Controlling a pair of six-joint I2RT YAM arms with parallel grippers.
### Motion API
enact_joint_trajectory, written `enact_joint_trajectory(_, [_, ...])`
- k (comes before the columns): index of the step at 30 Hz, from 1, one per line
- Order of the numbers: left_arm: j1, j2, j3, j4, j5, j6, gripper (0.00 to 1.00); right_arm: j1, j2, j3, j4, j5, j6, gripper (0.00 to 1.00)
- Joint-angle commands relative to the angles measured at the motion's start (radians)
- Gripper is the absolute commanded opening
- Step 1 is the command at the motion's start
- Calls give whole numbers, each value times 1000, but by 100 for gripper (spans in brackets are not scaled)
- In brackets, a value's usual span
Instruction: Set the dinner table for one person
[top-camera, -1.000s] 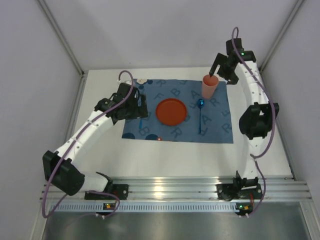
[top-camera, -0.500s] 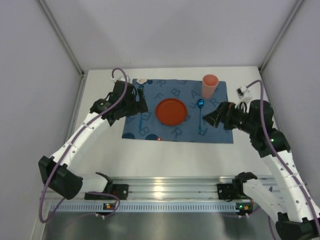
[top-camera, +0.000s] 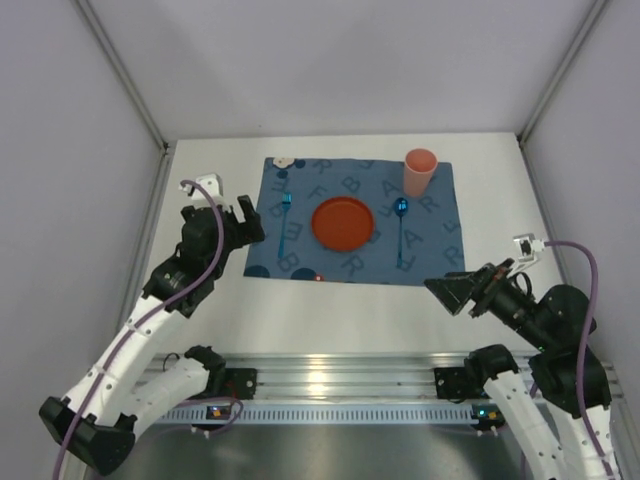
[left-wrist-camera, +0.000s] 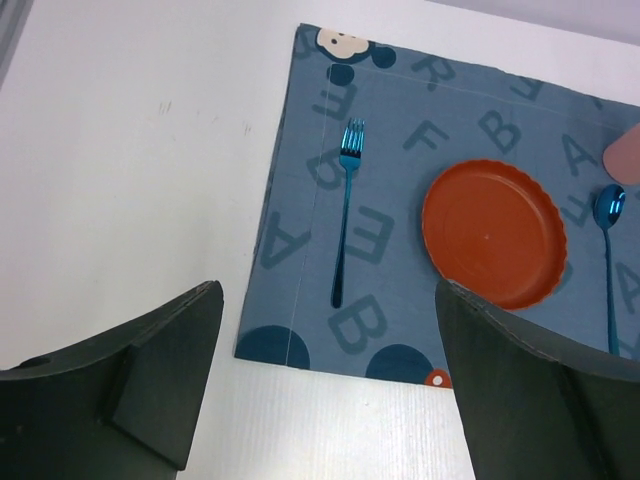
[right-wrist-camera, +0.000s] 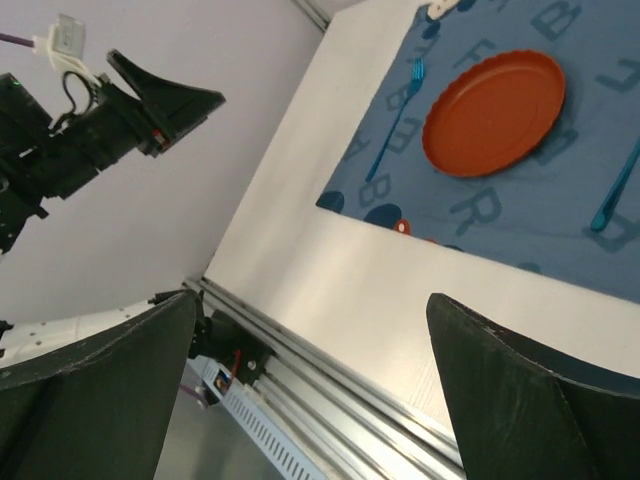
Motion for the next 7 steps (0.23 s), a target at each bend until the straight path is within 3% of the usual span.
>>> enact_joint_trajectory(1, [0,-45,-14,57,-6,37,91,0,4,29,-92,-4,-6,100])
enact_joint_trajectory(7, [0,-147,-47,29,-17,25,91,6,11,51,-143,2,-40,100])
